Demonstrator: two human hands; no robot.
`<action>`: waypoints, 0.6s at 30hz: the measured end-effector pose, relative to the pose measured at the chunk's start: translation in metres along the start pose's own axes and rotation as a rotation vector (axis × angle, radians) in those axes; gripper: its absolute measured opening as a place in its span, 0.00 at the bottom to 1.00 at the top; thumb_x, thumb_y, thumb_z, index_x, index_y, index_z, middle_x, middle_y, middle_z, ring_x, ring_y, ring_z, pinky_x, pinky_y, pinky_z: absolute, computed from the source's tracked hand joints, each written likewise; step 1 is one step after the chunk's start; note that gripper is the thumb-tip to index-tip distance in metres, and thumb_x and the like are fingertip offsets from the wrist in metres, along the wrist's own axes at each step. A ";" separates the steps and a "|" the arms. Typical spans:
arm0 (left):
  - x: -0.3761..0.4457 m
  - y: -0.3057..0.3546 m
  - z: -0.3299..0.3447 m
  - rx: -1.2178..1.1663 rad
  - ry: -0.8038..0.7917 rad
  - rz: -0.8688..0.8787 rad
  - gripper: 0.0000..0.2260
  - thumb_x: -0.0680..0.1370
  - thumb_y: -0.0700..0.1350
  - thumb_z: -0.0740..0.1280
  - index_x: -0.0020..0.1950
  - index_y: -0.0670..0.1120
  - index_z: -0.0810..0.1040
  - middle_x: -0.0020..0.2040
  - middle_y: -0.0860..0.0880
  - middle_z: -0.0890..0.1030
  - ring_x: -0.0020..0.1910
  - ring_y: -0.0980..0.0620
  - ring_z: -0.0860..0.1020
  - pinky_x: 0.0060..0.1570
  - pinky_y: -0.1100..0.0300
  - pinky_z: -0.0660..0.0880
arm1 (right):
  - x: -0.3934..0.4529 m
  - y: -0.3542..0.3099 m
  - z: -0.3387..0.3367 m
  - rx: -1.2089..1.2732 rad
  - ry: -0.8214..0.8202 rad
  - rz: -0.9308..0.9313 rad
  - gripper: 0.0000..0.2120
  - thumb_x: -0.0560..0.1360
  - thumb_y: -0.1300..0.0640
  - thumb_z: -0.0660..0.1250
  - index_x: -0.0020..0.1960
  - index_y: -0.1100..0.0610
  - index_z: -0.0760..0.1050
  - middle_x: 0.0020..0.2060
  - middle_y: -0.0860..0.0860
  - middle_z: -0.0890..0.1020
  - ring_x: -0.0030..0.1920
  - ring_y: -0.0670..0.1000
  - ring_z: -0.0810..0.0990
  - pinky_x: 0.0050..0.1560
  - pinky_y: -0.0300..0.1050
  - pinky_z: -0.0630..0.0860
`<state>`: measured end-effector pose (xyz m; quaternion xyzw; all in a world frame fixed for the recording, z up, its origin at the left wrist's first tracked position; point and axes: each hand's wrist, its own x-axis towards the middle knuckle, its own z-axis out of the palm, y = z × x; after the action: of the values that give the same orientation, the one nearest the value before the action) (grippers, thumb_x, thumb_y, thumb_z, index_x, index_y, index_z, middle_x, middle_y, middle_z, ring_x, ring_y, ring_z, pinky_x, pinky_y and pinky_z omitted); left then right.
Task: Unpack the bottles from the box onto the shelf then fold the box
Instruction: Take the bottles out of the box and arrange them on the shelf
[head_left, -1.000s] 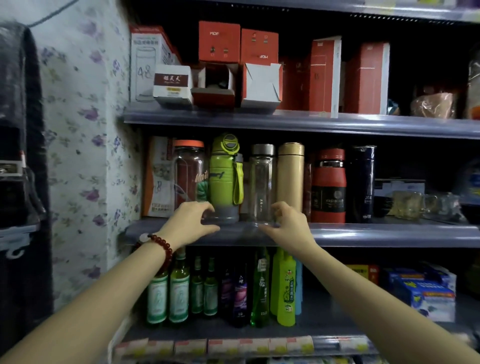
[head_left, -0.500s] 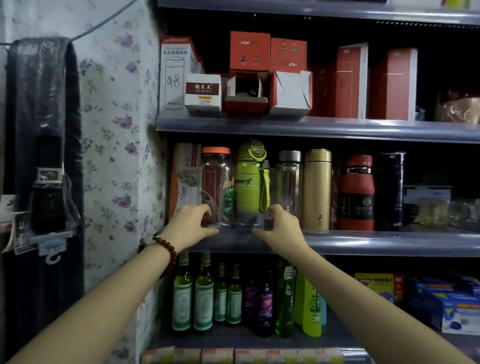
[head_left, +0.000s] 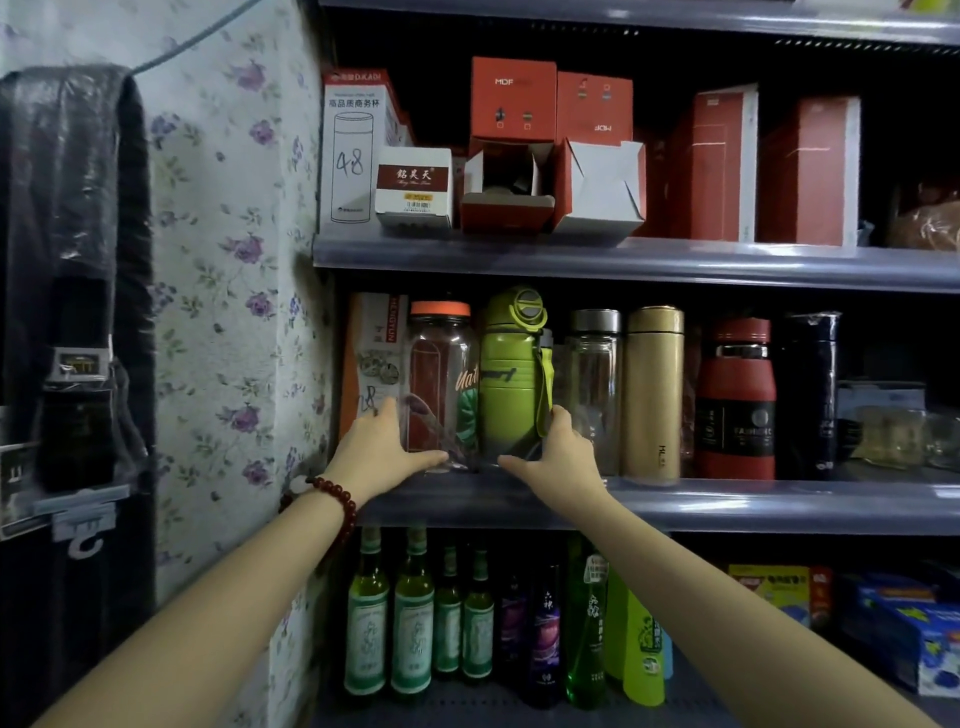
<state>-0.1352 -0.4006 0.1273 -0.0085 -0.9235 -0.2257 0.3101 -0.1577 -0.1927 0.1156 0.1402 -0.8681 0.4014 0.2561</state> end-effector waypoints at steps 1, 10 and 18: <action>0.002 0.000 0.001 -0.019 -0.036 -0.008 0.41 0.67 0.62 0.73 0.71 0.44 0.60 0.66 0.42 0.73 0.61 0.45 0.75 0.58 0.54 0.74 | 0.003 0.000 0.002 0.013 0.003 0.009 0.42 0.69 0.49 0.75 0.73 0.61 0.56 0.62 0.58 0.74 0.63 0.59 0.73 0.57 0.48 0.72; 0.025 0.000 0.014 -0.461 -0.119 -0.194 0.51 0.51 0.68 0.77 0.68 0.47 0.66 0.63 0.51 0.77 0.60 0.51 0.76 0.62 0.52 0.74 | 0.026 -0.012 0.024 0.235 0.092 0.134 0.45 0.62 0.46 0.80 0.69 0.59 0.58 0.62 0.58 0.74 0.61 0.58 0.75 0.57 0.50 0.75; 0.037 -0.011 0.013 -0.510 -0.211 -0.206 0.38 0.54 0.61 0.80 0.59 0.50 0.72 0.55 0.53 0.81 0.55 0.54 0.78 0.59 0.55 0.75 | 0.034 -0.008 0.025 0.250 0.081 0.176 0.38 0.63 0.52 0.79 0.65 0.56 0.62 0.56 0.55 0.77 0.52 0.55 0.76 0.50 0.46 0.74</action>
<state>-0.1747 -0.4098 0.1348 -0.0157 -0.8602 -0.4786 0.1756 -0.1908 -0.2187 0.1257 0.0783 -0.8093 0.5325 0.2351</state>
